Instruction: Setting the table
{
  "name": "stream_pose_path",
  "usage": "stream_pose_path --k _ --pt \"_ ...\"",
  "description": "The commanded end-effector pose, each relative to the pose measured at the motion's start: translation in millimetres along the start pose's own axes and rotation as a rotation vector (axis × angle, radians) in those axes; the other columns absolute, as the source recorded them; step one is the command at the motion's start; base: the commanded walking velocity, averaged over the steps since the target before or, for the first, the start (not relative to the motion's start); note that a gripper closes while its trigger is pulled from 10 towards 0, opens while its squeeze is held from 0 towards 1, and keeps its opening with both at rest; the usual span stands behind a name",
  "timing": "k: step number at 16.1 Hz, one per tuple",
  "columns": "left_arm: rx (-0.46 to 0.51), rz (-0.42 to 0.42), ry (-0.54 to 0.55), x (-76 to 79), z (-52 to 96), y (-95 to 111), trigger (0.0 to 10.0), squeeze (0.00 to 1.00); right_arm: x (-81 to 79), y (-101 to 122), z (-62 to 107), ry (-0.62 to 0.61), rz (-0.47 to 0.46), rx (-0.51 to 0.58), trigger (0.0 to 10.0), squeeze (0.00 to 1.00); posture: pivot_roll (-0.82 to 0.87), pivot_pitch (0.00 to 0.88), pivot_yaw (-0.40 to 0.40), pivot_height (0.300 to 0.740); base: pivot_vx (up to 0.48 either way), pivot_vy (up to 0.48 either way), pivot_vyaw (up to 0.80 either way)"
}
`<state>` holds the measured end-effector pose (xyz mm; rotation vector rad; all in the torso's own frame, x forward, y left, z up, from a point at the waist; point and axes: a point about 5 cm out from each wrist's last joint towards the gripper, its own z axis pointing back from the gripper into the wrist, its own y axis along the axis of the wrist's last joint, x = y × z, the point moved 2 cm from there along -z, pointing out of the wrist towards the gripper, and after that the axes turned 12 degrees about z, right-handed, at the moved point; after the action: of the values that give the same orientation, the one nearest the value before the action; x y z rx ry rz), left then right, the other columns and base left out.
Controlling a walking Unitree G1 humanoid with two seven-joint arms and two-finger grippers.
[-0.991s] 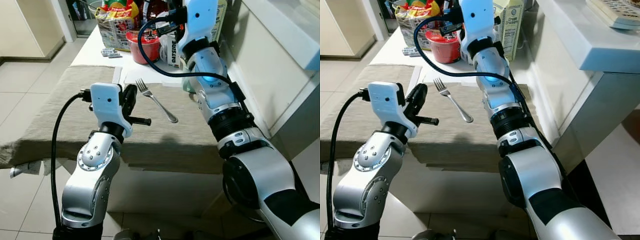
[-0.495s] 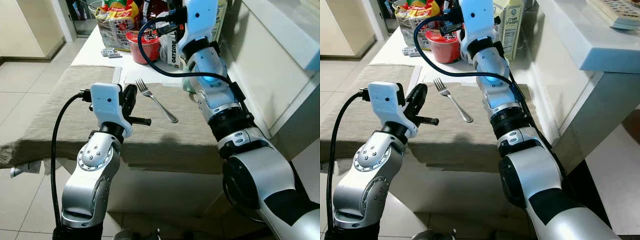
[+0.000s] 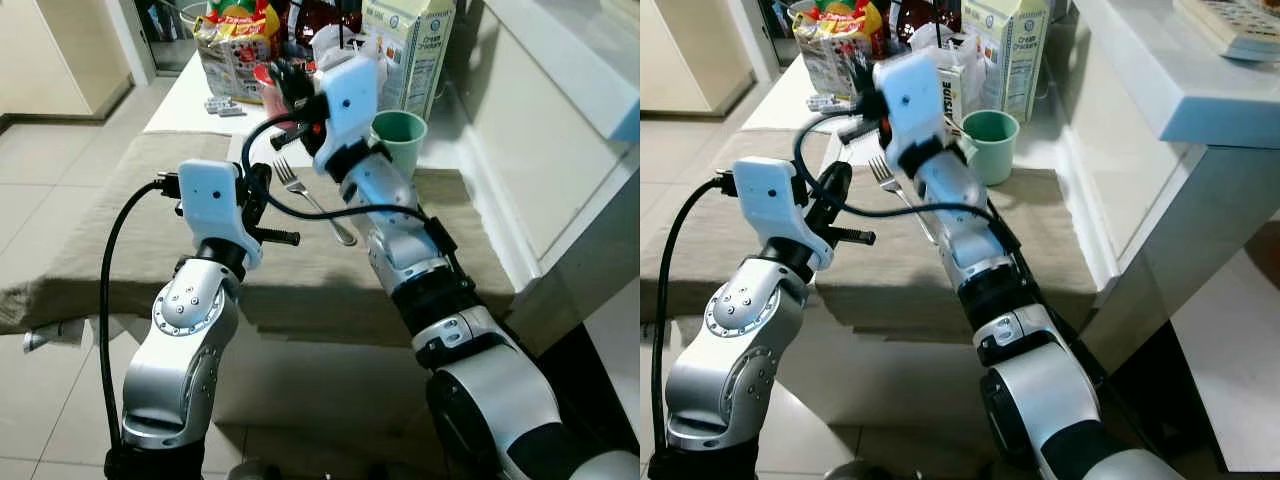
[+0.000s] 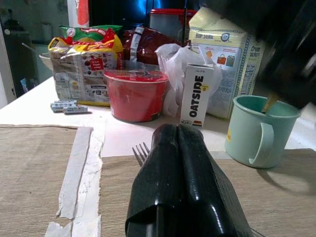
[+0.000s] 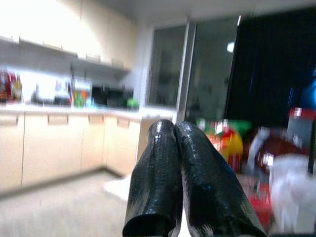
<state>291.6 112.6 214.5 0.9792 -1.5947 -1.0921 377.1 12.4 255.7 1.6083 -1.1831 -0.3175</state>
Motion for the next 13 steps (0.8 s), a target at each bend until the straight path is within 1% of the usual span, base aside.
stream_pose_path --k 1,2,3,4,5,7,9,10,11,13 --pt "-0.003 -0.002 0.010 -2.6 -0.5 -1 10.0 0.00 -4.5 -22 8.6 -0.011 -0.026 -0.100 4.7 0.00 -0.04 0.047 0.040 0.740 0.000 0.000 0.00" --pt "-0.002 -0.002 0.013 -3.3 -0.8 -1 10.0 0.00 2.3 -37 17.8 -0.047 -0.027 -0.168 10.0 0.00 -0.04 0.048 0.039 0.740 0.000 0.000 0.00" --pt "-0.001 -0.002 0.015 -3.8 -1.0 -1 10.0 0.00 6.2 -43 26.9 -0.057 -0.021 -0.198 9.2 0.00 -0.04 0.049 0.041 0.740 0.000 0.000 0.00" --pt "0.000 -0.002 0.015 -3.8 -1.1 0 10.0 0.00 7.2 -45 30.1 -0.061 -0.027 -0.210 9.9 0.00 -0.04 0.050 0.042 0.740 0.000 0.000 0.00" --pt "0.001 -0.001 0.015 -3.6 -1.5 0 10.0 0.00 6.2 -52 37.0 -0.059 -0.019 -0.242 10.0 0.00 -0.05 0.051 0.041 0.740 0.000 0.000 0.00" --pt "0.001 -0.002 0.017 -4.0 -1.7 -1 10.0 0.00 3.1 -60 43.1 -0.056 -0.015 -0.277 10.0 0.00 -0.05 0.050 0.038 0.740 0.000 0.000 0.00" --pt "0.002 -0.003 0.021 -4.4 -1.9 -1 10.0 0.00 4.1 -68 48.5 -0.071 -0.014 -0.330 10.0 0.00 -0.05 0.050 0.036 0.740 0.000 0.000 0.00" --pt "0.002 -0.005 0.027 -4.9 -1.8 -1 10.0 0.00 6.6 -73 52.6 -0.092 -0.032 -0.366 10.0 0.16 -0.05 0.050 0.036 0.740 0.000 0.000 0.00" --pt "0.000 -0.006 0.029 -5.0 -1.5 -2 10.0 0.00 7.6 -74 53.8 -0.097 -0.050 -0.375 10.0 1.00 -0.05 0.050 0.036 0.740 0.000 0.000 0.00" --pt "-0.003 -0.008 0.030 -5.0 -1.2 -2 10.0 0.00 8.1 -74 53.9 -0.093 -0.050 -0.386 10.0 1.00 -0.05 0.050 0.036 0.740 0.000 0.000 0.00"
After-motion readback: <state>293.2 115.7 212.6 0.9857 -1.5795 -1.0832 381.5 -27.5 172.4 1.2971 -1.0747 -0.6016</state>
